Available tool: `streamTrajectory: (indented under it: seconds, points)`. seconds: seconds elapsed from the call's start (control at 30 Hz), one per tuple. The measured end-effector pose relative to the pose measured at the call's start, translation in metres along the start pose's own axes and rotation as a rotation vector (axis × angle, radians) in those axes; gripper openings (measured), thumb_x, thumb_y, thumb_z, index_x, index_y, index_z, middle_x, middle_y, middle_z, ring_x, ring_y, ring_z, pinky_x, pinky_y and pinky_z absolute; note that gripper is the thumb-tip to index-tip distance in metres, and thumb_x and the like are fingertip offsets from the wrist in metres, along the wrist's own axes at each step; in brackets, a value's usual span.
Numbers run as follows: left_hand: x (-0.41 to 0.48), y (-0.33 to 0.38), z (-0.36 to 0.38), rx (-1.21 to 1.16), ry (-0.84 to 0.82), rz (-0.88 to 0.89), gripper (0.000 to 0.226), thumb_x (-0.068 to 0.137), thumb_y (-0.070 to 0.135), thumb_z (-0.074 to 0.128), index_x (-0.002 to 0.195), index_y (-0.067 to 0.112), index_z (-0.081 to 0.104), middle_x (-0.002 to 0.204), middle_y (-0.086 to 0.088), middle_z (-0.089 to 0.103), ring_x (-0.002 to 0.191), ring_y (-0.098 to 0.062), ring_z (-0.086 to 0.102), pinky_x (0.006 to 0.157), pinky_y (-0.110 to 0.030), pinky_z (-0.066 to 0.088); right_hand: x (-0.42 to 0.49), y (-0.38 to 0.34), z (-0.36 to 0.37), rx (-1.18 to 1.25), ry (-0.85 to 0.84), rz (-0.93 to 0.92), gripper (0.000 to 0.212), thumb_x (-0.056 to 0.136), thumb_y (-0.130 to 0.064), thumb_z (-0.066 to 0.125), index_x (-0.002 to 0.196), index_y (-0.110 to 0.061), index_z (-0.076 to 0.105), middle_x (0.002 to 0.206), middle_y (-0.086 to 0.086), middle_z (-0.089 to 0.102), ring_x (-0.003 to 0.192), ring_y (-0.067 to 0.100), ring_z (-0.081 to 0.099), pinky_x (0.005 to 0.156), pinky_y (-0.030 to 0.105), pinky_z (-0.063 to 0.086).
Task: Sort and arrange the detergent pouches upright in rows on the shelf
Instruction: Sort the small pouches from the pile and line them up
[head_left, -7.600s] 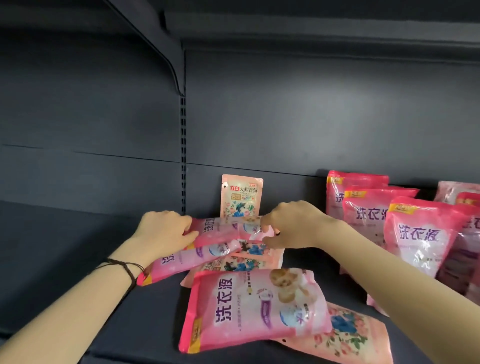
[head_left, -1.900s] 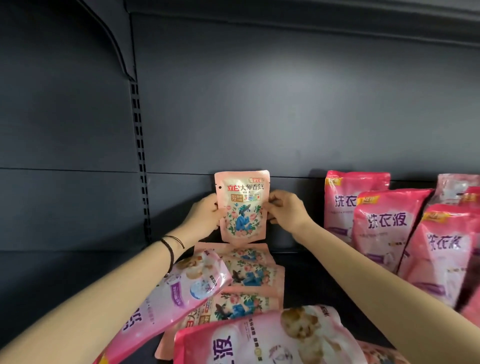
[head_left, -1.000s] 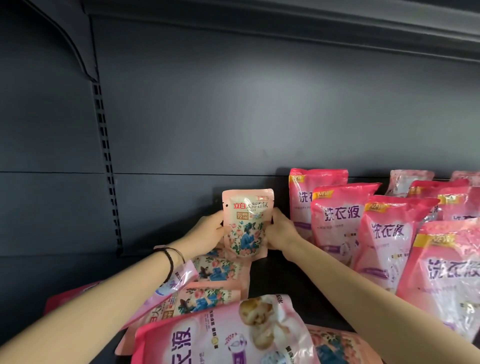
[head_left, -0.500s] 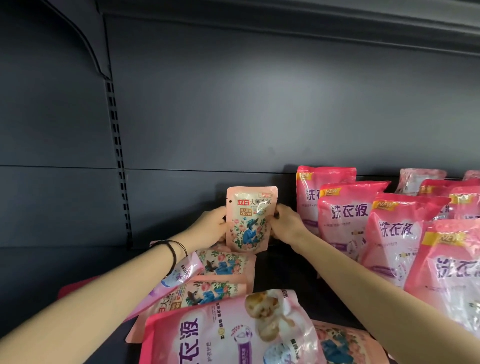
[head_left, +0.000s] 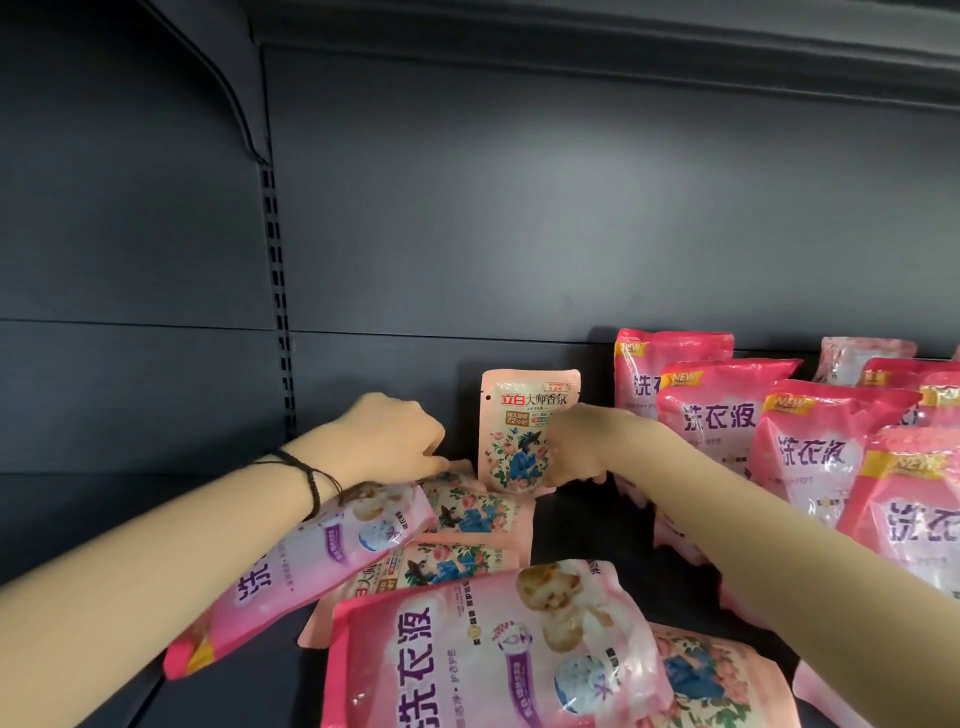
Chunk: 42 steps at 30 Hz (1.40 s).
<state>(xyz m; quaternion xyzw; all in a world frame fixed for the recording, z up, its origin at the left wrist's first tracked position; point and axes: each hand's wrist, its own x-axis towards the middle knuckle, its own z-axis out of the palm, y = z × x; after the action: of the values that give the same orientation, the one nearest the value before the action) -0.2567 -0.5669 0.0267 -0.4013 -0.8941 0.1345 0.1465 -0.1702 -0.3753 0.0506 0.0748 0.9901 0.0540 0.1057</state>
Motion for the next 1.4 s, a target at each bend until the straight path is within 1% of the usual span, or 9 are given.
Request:
streamTrajectory:
  seconds: [0.23, 0.37, 0.5, 0.77, 0.93, 1.03, 1.13, 1.3, 1.4]
  points:
    - [-0.066, -0.007, -0.005, -0.037, 0.044, 0.122, 0.031, 0.091, 0.055, 0.038, 0.093, 0.031, 0.058, 0.08, 0.012, 0.06, 0.078, -0.01, 0.058, 0.082, -0.035, 0.048, -0.032, -0.015, 0.002, -0.044, 0.002, -0.091, 0.045, 0.093, -0.042, 0.057, 0.113, -0.002, 0.06, 0.088, 0.008, 0.062, 0.08, 0.024, 0.063, 0.08, 0.035, 0.053]
    - [-0.107, 0.001, -0.001, -0.158, 0.073, 0.126, 0.038, 0.087, 0.064, 0.035, 0.092, 0.033, 0.056, 0.083, 0.014, 0.058, 0.077, -0.004, 0.052, 0.074, -0.025, 0.038, -0.058, -0.025, 0.01, 0.002, 0.02, -0.167, 0.043, 0.093, -0.044, 0.055, 0.117, -0.009, 0.064, 0.108, 0.006, 0.066, 0.096, 0.023, 0.061, 0.078, 0.031, 0.049]
    - [-0.142, 0.015, -0.006, -0.156, 0.022, 0.06, 0.042, 0.086, 0.068, 0.034, 0.094, 0.033, 0.055, 0.083, 0.015, 0.056, 0.083, -0.007, 0.057, 0.083, -0.029, 0.046, -0.082, -0.029, 0.014, -0.025, 0.009, -0.227, 0.042, 0.092, -0.046, 0.055, 0.113, -0.012, 0.066, 0.109, 0.004, 0.067, 0.097, 0.019, 0.063, 0.071, 0.024, 0.045]
    - [-0.181, 0.063, 0.012, -0.235, -0.142, -0.316, 0.061, 0.086, 0.073, 0.031, 0.065, 0.02, 0.053, 0.065, 0.009, 0.054, 0.056, -0.004, 0.05, 0.05, -0.024, 0.035, -0.081, -0.05, 0.042, 0.01, 0.004, -0.383, 0.044, 0.096, -0.046, 0.046, 0.118, -0.011, 0.061, 0.115, 0.007, 0.064, 0.103, 0.024, 0.062, 0.091, 0.042, 0.052]
    - [-0.177, 0.08, 0.026, -0.744, -0.046, -0.594, 0.041, 0.088, 0.051, 0.057, 0.059, 0.022, 0.052, 0.05, 0.007, 0.043, 0.045, -0.007, 0.039, 0.048, -0.024, 0.028, -0.069, -0.061, 0.055, 0.029, 0.034, -0.383, 0.045, 0.096, -0.045, 0.043, 0.104, -0.006, 0.064, 0.096, 0.009, 0.065, 0.084, 0.023, 0.064, 0.078, 0.038, 0.055]
    - [-0.173, 0.081, 0.025, -1.108, 0.087, -0.697, 0.024, 0.088, 0.016, 0.065, 0.064, 0.014, 0.062, 0.063, 0.004, 0.061, 0.064, -0.011, 0.056, 0.061, -0.023, 0.041, -0.067, -0.061, 0.056, 0.072, 0.053, -0.373, 0.046, 0.097, -0.045, 0.04, 0.102, -0.006, 0.063, 0.093, 0.009, 0.063, 0.08, 0.021, 0.06, 0.074, 0.036, 0.051]
    - [-0.172, 0.077, 0.018, -1.098, 0.248, -0.702, 0.036, 0.086, -0.006, 0.051, 0.062, 0.018, 0.061, 0.071, 0.003, 0.067, 0.075, -0.012, 0.063, 0.064, -0.021, 0.044, -0.068, -0.059, 0.05, 0.242, 0.012, -0.342, 0.054, 0.097, -0.053, 0.036, 0.108, -0.009, 0.064, 0.09, 0.009, 0.063, 0.074, 0.017, 0.057, 0.068, 0.029, 0.047]
    - [-0.167, 0.073, 0.003, -1.2, 0.285, -0.613, 0.02, 0.089, 0.0, 0.054, 0.075, 0.014, 0.056, 0.076, -0.002, 0.071, 0.065, -0.006, 0.066, 0.061, -0.022, 0.047, -0.071, -0.06, 0.05, 0.362, -0.069, -0.383, 0.035, 0.096, -0.047, 0.048, 0.109, -0.022, 0.068, 0.106, 0.008, 0.072, 0.089, 0.023, 0.068, 0.088, 0.035, 0.054]
    - [-0.171, 0.074, 0.006, -1.143, 0.293, -0.577, 0.02, 0.088, 0.004, 0.056, 0.077, 0.021, 0.057, 0.081, 0.005, 0.069, 0.077, -0.006, 0.067, 0.07, -0.026, 0.052, -0.07, -0.06, 0.052, 0.453, -0.005, -0.391, 0.025, 0.097, -0.036, 0.053, 0.091, -0.018, 0.068, 0.088, 0.0, 0.069, 0.075, 0.016, 0.061, 0.072, 0.026, 0.05]
